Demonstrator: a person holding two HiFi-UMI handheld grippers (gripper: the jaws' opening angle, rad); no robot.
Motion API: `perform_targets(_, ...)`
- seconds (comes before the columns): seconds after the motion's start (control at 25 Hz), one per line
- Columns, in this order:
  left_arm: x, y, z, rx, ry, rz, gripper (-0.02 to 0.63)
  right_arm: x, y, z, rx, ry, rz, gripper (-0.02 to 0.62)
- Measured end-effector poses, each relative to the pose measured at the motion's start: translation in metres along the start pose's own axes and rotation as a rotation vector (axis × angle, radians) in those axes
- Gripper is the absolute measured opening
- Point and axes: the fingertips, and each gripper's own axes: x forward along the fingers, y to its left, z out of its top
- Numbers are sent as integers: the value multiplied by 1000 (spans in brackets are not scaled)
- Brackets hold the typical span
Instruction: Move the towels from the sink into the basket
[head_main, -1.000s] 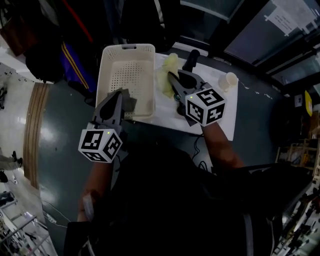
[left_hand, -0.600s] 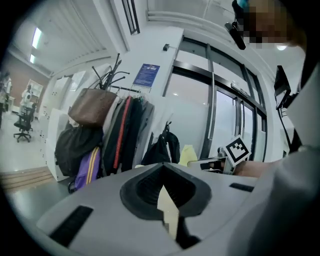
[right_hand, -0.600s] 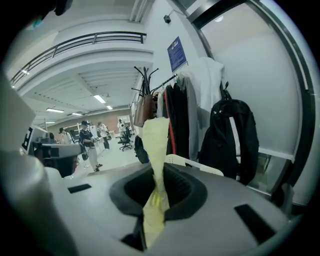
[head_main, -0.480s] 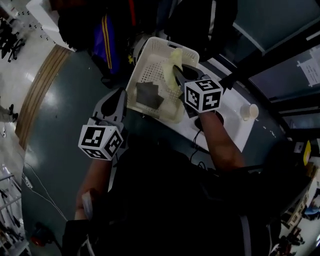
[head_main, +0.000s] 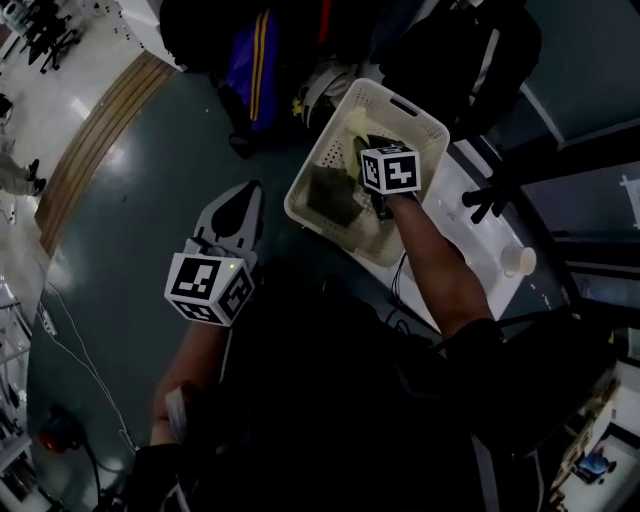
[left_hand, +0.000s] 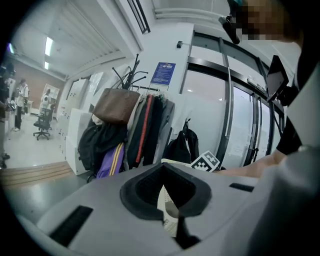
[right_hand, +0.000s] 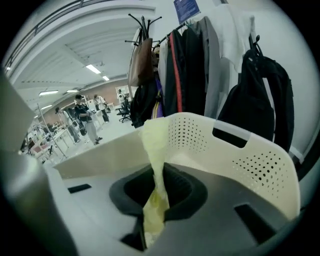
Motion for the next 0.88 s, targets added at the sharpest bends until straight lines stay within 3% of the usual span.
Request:
perform_targets(0.2, -1, 12, -7, 2, 28, 16, 3, 39, -18, -32, -4, 118, -61, 46)
perform_targets(0.48, -4, 31, -14, -1, 63, 24, 3, 67, -24, -55, -7, 191, -103, 48)
perform_targets(0.6, -3, 37, -13, 1, 68, 9, 3, 71, -27, -60, -4, 193, -126, 74)
perform_targets(0.68, -2, 39, -11, 2, 66, -9, 3, 68, -27, -58, 8, 186, -134, 124)
perform_targets(0.88, 9, 29, -2, 5, 52, -106, 3, 35, -29, -34, 46, 114, -189, 192)
